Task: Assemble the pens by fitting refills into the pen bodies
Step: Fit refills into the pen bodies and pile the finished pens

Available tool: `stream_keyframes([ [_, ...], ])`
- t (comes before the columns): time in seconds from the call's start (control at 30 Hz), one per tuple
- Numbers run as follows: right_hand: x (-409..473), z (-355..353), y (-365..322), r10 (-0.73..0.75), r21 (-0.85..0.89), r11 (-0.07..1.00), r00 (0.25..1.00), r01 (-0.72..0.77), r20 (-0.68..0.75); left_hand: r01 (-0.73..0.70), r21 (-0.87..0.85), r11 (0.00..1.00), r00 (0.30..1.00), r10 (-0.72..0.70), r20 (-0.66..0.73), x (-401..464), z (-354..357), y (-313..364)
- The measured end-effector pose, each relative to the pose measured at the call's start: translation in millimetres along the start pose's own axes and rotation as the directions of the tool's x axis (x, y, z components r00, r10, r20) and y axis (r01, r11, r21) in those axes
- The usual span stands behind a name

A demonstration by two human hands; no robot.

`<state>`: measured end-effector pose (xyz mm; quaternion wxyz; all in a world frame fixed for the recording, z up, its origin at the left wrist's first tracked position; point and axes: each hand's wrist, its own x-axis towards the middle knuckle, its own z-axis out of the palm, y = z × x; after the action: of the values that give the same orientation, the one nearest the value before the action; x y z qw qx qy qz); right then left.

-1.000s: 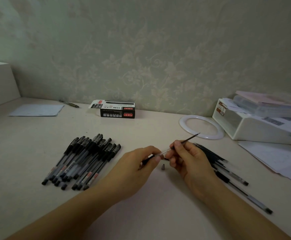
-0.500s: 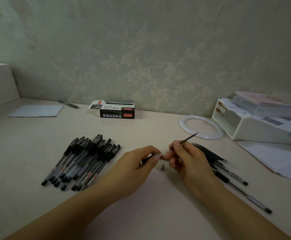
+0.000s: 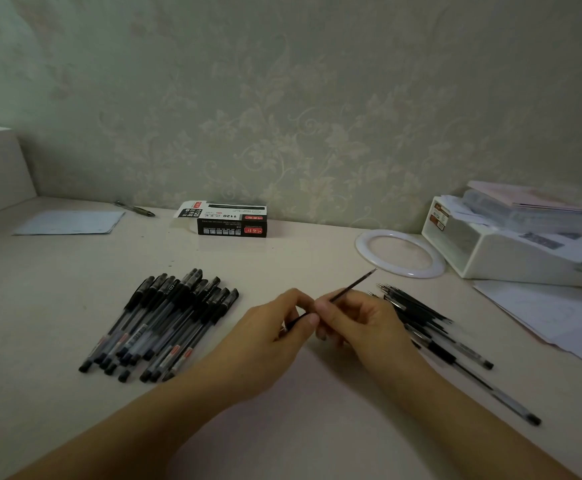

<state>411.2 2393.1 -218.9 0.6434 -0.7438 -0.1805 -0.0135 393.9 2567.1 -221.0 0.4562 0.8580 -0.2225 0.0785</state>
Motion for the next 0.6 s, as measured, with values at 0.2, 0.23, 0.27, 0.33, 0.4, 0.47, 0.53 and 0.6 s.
stream_keyframes([
  [0.2,-2,-4,-2,-0.136,-0.391,0.915,0.989,0.100,-0.065,-0.045,-0.094,0.995,0.996,0.037,-0.084,4,-3,-5],
  [0.23,-2,-6,-2,-0.141,-0.459,0.884,0.988,0.094,-0.069,-0.055,-0.091,0.994,0.994,0.046,-0.100,4,-4,-5],
  [0.27,-2,-8,-1,-0.142,-0.527,0.845,0.988,0.089,-0.060,-0.061,-0.083,0.995,0.992,0.052,-0.111,5,-4,-6],
  [0.33,-2,-11,0,-0.140,-0.635,0.765,0.990,0.106,-0.002,-0.068,-0.060,0.996,0.991,0.061,-0.121,5,-4,-8],
  [0.4,-3,-11,2,-0.147,-0.700,0.697,0.986,0.155,0.072,-0.069,-0.026,0.997,0.991,0.066,-0.113,5,-4,-9],
  [0.47,-3,-10,3,-0.159,-0.712,0.678,0.982,0.181,0.099,-0.069,0.046,0.997,0.992,0.073,-0.099,4,-3,-9],
  [0.53,-1,-11,4,-0.158,-0.627,0.767,0.987,0.136,0.021,-0.069,0.136,0.988,0.994,0.079,-0.072,3,-4,-9],
  [0.6,2,-14,4,-0.109,-0.391,0.918,0.989,0.059,-0.105,-0.056,0.197,0.979,0.997,0.064,-0.033,2,-5,-9],
])
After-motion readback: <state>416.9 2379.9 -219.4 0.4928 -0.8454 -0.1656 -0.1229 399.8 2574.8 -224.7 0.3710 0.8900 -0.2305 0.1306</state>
